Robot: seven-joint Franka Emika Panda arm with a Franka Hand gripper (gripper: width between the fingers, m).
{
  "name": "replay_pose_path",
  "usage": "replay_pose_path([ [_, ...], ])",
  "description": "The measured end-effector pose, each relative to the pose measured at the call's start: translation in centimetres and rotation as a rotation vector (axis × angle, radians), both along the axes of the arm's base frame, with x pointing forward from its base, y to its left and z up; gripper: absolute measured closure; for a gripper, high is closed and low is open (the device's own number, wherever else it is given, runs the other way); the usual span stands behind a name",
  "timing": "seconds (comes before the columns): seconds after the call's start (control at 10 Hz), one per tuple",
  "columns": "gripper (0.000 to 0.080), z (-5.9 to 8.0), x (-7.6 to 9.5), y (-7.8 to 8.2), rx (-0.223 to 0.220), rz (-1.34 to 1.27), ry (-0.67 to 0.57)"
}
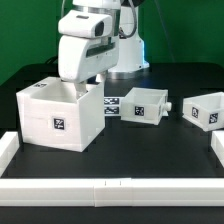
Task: Assemble drawer
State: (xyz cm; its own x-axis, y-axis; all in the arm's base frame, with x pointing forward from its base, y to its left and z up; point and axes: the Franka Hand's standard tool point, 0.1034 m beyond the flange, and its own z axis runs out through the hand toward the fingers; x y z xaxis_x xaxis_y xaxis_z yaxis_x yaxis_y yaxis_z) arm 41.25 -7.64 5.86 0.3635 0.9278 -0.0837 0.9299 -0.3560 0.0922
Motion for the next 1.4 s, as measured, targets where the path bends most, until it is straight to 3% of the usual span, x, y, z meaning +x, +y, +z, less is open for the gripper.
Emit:
replay_pose_path([
  [0.3, 0.0151, -0.9, -0.7, -0.7, 0.001, 0.004, 0.019],
  [0.5, 0.0151, -1.9, -1.0, -0.2, 0.014, 0.005, 0.016],
  [0.8, 0.0155, -1.9, -0.9, 0.0, 0.015, 0.012, 0.014],
  [1.1, 0.0674, -1.9, -0.9, 0.0, 0.015, 0.013, 0.014],
  [1.2, 0.0674, -1.9, -0.8, 0.0, 0.014, 0.013, 0.013],
  [1.3, 0.0768, -1.9, -0.8, 0.0, 0.014, 0.012, 0.013],
  [1.4, 0.0768, -1.9, -0.8, 0.0, 0.014, 0.013, 0.013],
])
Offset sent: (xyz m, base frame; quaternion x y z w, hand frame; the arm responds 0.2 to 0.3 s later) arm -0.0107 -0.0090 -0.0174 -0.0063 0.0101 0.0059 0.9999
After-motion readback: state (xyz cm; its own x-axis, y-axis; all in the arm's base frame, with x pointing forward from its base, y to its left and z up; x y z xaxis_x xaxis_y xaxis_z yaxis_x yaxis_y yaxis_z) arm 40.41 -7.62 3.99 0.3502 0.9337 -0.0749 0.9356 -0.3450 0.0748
